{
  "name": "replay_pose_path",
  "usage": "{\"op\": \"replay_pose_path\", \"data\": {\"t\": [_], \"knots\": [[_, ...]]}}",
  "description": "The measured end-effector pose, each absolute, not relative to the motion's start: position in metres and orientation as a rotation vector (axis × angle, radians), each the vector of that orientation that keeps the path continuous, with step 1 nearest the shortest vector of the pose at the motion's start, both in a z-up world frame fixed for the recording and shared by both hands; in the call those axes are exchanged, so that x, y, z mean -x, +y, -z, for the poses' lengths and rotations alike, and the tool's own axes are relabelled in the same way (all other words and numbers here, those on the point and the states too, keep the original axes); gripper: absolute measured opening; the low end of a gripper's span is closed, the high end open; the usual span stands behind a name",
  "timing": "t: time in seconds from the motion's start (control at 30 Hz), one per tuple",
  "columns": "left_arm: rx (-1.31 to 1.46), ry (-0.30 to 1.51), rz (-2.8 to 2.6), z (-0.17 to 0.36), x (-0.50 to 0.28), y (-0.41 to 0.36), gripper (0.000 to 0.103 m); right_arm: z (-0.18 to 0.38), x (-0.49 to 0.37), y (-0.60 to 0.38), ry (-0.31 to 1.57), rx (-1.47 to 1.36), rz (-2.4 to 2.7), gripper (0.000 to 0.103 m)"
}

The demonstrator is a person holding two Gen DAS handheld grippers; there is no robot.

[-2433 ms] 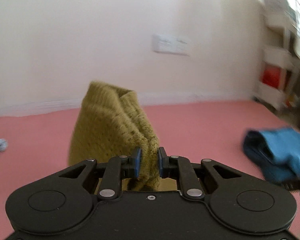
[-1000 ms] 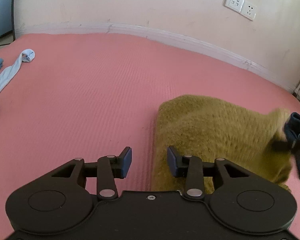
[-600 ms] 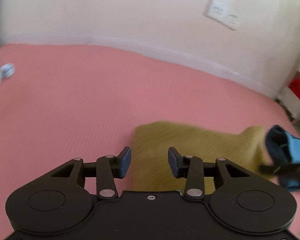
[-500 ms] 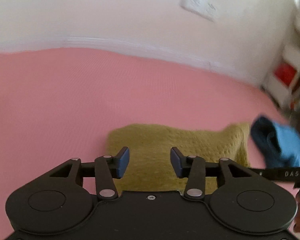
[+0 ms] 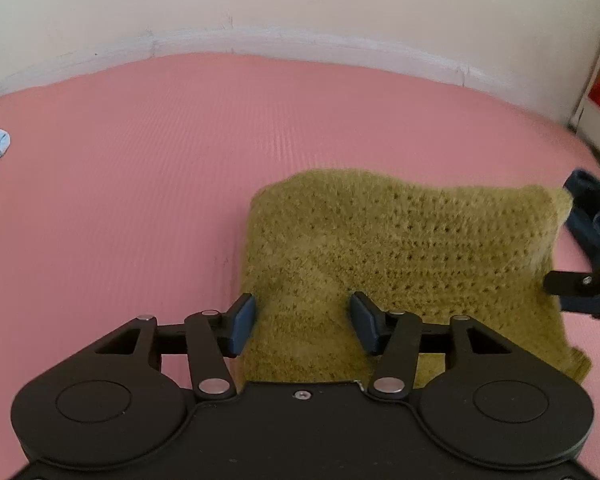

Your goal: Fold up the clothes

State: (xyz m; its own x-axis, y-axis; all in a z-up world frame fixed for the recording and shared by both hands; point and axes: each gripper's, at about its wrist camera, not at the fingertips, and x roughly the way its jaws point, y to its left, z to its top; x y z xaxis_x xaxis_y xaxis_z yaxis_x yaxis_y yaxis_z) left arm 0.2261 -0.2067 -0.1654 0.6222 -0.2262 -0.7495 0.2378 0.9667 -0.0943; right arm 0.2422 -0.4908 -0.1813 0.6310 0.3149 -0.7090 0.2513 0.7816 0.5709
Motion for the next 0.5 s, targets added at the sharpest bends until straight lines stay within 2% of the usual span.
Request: {"op": "replay_pose_path", "data": {"t": [0.03, 0.07, 0.23, 0.3, 0.37, 0.43, 0.47, 0.5], "knots": [[-0.018, 0.861, 0.269, 0.167, -0.227, -0.207, 0.054, 0.181, -0.245, -0.486, 0.897, -0.683, -0.045, 0.024], [-0.023, 0.864, 0.272, 0.170, -0.228, -0.208, 0.054, 0.181, -0.247, -0.482, 0.887, -0.668, -0.049, 0.019], [-0.024, 0.878, 0.281, 0.169, -0.233, -0.206, 0.055, 0.186, -0.256, -0.470, 0.936, -0.619, 0.010, 0.018], [0.025, 0.885, 0.286, 0.162, -0.236, -0.197, 0.052, 0.180, -0.255, -0.466, 0.927, -0.609, 0.004, 0.018], [0.079, 0.880, 0.305, 0.154, -0.239, -0.186, 0.053, 0.169, -0.249, -0.467, 0.884, -0.589, -0.015, 0.023], [0.128, 0.898, 0.342, 0.153, -0.238, -0.174, 0.062, 0.164, -0.242, -0.469, 0.850, -0.564, -0.025, 0.050], [0.156, 0.908, 0.349, 0.156, -0.238, -0.169, 0.065, 0.161, -0.239, -0.469, 0.834, -0.551, -0.030, 0.056], [0.183, 0.914, 0.351, 0.159, -0.238, -0.166, 0.071, 0.164, -0.237, -0.472, 0.843, -0.561, -0.047, 0.067]]}}
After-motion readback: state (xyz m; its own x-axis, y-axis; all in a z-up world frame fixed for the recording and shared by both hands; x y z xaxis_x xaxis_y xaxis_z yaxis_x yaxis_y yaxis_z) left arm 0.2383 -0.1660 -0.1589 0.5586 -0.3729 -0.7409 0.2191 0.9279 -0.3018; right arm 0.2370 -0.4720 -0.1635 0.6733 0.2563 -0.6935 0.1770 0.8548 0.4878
